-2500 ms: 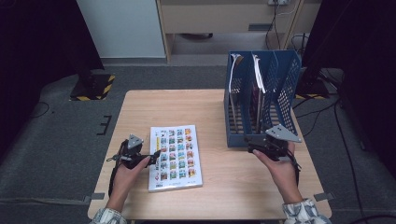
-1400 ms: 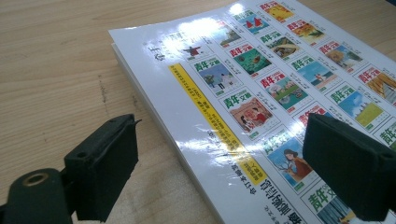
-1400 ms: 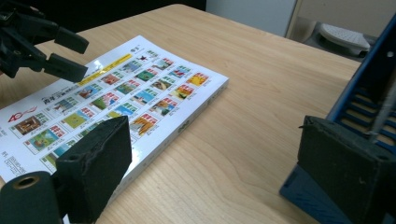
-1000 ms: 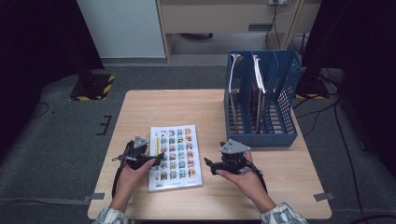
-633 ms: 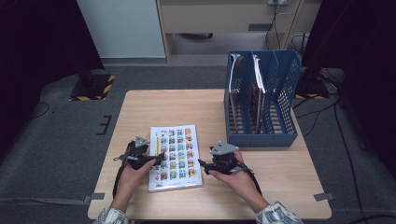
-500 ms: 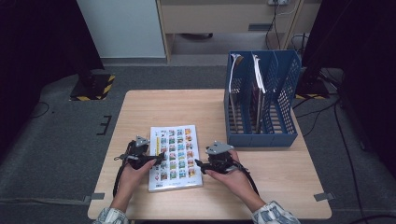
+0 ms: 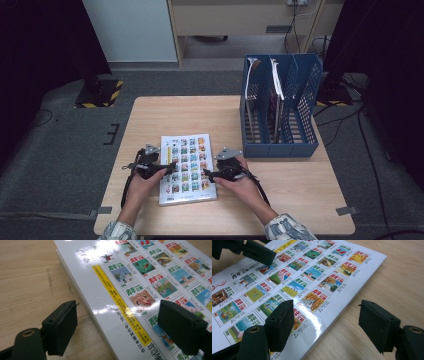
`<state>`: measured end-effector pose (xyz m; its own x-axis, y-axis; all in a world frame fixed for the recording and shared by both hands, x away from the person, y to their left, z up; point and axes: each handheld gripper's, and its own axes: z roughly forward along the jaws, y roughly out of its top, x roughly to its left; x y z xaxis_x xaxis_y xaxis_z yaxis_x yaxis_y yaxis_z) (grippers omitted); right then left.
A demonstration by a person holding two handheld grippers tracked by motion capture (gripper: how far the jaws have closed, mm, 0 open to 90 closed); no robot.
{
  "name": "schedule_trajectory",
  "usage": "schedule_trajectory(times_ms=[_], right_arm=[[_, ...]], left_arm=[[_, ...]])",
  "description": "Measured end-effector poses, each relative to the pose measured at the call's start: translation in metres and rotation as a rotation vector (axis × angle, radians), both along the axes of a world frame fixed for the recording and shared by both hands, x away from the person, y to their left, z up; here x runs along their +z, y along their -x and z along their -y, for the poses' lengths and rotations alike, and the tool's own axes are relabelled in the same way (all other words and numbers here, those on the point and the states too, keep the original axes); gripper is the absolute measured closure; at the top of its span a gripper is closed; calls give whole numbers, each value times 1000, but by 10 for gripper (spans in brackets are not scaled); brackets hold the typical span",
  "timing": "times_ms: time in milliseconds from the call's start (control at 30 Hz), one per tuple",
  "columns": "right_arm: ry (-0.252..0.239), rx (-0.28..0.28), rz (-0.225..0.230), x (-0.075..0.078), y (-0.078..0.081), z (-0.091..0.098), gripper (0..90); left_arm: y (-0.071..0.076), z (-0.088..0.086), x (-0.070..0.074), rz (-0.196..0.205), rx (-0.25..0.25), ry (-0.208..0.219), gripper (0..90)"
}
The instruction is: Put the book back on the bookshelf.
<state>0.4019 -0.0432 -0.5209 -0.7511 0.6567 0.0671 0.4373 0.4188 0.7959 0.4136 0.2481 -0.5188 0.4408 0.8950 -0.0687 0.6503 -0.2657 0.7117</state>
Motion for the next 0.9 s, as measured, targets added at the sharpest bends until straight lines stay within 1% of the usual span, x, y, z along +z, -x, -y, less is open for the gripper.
schedule_trajectory(times_ms=[33, 67, 133, 200, 233, 333, 433, 467, 533, 667, 900], right_arm=[[-1, 4, 3, 0, 0, 0, 274], [-5, 1, 1, 0, 0, -1, 270], [-3, 9, -4, 0, 0, -2, 261], [0, 11, -8, -1, 0, -2, 254], [-3, 6, -10, -2, -1, -3, 249], [9, 5, -18, -4, -2, -3, 227], [13, -2, -27, -7, 0, -2, 209], [20, 5, -30, -7, 0, -1, 204], [20, -2, -31, -7, 0, 0, 204], [8, -16, -39, -8, -2, 1, 204], [-8, -16, -42, -10, -3, -4, 207]], left_arm=[[-3, -1, 1, 4, 4, -7, 168], [-6, -1, 1, 13, 13, 3, 167], [-12, -1, 1, 7, 18, 28, 159], [-15, -2, 2, 3, 16, 15, 155], [-16, -3, 1, 3, 20, 17, 148], [-18, -2, -1, -5, 19, 31, 145], [-21, 1, -3, -7, 9, 19, 146], [-22, 1, -4, -5, 10, 23, 144], [-23, 1, -4, -6, 9, 28, 145], [-24, 1, -5, -12, 10, 47, 145], [-25, -2, -8, -18, 17, 81, 146]])
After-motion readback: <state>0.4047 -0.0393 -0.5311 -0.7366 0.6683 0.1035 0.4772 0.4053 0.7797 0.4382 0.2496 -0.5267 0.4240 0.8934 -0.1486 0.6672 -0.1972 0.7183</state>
